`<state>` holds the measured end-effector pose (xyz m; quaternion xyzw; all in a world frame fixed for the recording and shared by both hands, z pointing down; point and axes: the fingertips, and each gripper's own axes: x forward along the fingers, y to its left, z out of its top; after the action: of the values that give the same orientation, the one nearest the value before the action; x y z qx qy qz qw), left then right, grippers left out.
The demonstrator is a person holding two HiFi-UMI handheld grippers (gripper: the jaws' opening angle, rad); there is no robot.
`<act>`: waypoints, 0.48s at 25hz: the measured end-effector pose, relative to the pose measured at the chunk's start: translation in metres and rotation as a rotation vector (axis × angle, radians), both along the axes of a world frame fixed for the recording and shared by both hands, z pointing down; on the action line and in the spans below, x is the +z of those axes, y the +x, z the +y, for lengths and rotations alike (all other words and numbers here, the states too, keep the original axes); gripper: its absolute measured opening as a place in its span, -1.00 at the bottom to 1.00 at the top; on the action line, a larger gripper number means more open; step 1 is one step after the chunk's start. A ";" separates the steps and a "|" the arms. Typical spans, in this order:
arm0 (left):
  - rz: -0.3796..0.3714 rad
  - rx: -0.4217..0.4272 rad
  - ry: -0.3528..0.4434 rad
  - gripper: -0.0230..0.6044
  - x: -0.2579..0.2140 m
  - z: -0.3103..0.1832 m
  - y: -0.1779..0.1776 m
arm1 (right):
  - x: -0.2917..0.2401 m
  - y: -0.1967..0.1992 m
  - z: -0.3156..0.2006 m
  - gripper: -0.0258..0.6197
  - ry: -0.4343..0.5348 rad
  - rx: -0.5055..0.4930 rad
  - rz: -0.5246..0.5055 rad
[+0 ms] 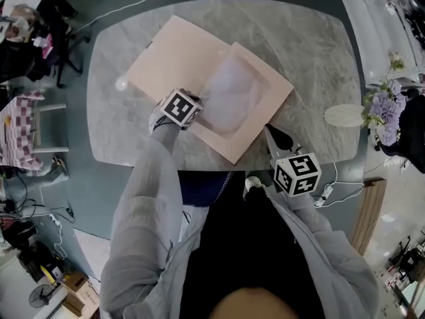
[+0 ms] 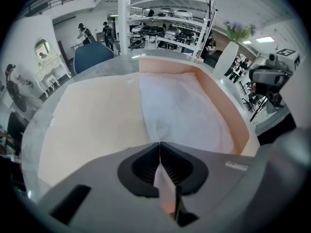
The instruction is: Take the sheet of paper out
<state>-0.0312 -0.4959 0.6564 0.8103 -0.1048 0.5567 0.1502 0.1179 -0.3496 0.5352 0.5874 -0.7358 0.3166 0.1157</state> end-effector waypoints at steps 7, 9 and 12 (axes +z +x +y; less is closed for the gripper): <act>0.061 -0.053 -0.005 -0.89 -0.018 -0.002 -0.003 | -0.003 0.000 0.005 -0.89 0.008 -0.008 0.004; 0.081 -0.073 -0.004 -0.89 -0.022 -0.004 -0.005 | -0.003 -0.001 0.006 -0.89 0.012 -0.012 0.005; 0.095 -0.096 0.003 -0.89 -0.028 -0.008 -0.009 | -0.005 -0.002 0.004 -0.89 0.014 -0.021 0.006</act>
<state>-0.0405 -0.5035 0.6286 0.8302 -0.1371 0.5095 0.1801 0.1158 -0.3454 0.5302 0.5815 -0.7437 0.3085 0.1170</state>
